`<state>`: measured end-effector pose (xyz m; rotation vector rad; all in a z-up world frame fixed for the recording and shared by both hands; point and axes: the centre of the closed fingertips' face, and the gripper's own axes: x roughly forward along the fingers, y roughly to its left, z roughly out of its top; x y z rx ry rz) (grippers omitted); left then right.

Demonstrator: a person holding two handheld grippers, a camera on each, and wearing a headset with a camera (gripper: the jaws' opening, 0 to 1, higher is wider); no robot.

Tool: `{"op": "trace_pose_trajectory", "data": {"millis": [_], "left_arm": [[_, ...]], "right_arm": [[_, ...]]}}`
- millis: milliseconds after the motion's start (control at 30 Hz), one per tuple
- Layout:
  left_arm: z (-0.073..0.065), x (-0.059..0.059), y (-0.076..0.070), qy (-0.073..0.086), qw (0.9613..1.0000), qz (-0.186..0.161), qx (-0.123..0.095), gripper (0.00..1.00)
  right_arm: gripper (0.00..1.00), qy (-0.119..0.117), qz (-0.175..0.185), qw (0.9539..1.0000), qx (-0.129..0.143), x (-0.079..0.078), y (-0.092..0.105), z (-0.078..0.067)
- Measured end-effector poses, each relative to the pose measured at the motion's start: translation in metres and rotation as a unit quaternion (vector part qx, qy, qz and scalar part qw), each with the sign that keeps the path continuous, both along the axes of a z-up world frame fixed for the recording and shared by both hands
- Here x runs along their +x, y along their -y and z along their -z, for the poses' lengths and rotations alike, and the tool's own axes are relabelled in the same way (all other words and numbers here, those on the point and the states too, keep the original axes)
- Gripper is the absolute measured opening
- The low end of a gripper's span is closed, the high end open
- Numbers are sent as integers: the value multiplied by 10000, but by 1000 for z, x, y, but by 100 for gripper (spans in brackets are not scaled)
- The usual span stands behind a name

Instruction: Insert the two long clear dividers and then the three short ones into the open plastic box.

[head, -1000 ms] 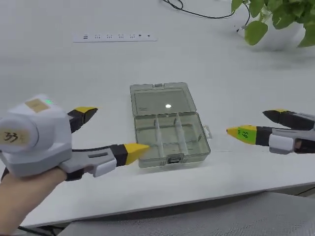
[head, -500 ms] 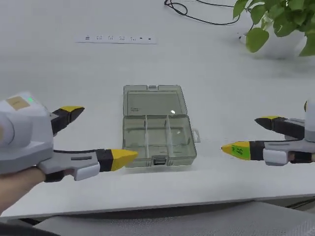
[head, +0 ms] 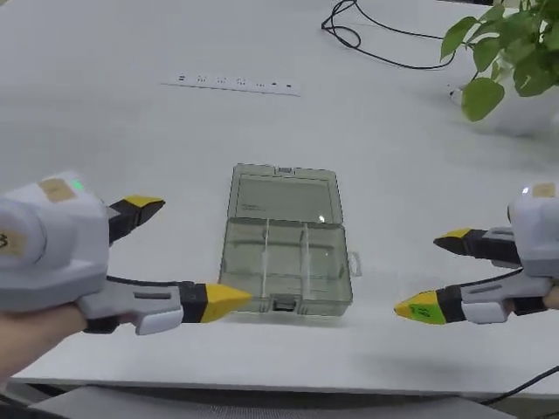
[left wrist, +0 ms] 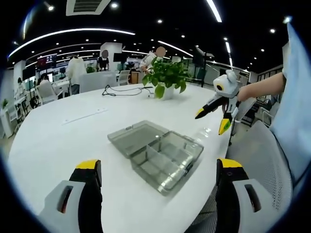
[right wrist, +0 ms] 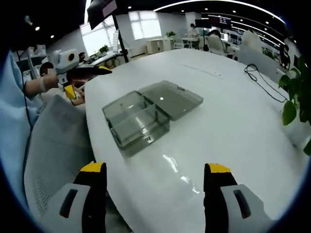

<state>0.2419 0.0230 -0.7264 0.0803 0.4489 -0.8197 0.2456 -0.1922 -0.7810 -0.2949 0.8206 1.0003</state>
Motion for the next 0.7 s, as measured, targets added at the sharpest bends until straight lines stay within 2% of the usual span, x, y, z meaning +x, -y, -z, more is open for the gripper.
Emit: {"op": "trace_pose_trajectory", "data": {"millis": [100, 167, 233, 367, 400, 467, 567, 700], "left_arm": [[0, -1, 0, 0, 10000, -56, -6, 100], [0, -1, 0, 3, 10000, -87, -9, 100], [-1, -3, 0, 1, 9999, -105, -12, 100], [-1, -4, 0, -1, 9999, -144, -22, 100], [-1, -5, 0, -5, 9999, -156, -35, 100], [0, -6, 0, -15, 9998, -175, -22, 100], [1, -7, 0, -33, 9998, -191, -28, 100], [2, -7, 0, -55, 9998, -205, -23, 100]], "right_arm": [[78, -19, -277, 9991, -332, 5, 0, 8], [75, -68, -343, 9986, -390, 7, -2, 12], [71, -189, -640, 9964, -523, 4, -4, 19], [66, -164, -1196, 9867, -1090, 7, 3, 36], [64, -145, -1335, 9837, -1199, 10, 6, 46], [61, -151, -1440, 9805, -1328, 12, 6, 50], [56, -246, -1559, 9777, -1383, 13, 2, 53], [52, -287, -1838, 9691, -1622, 15, 4, 61]]}}
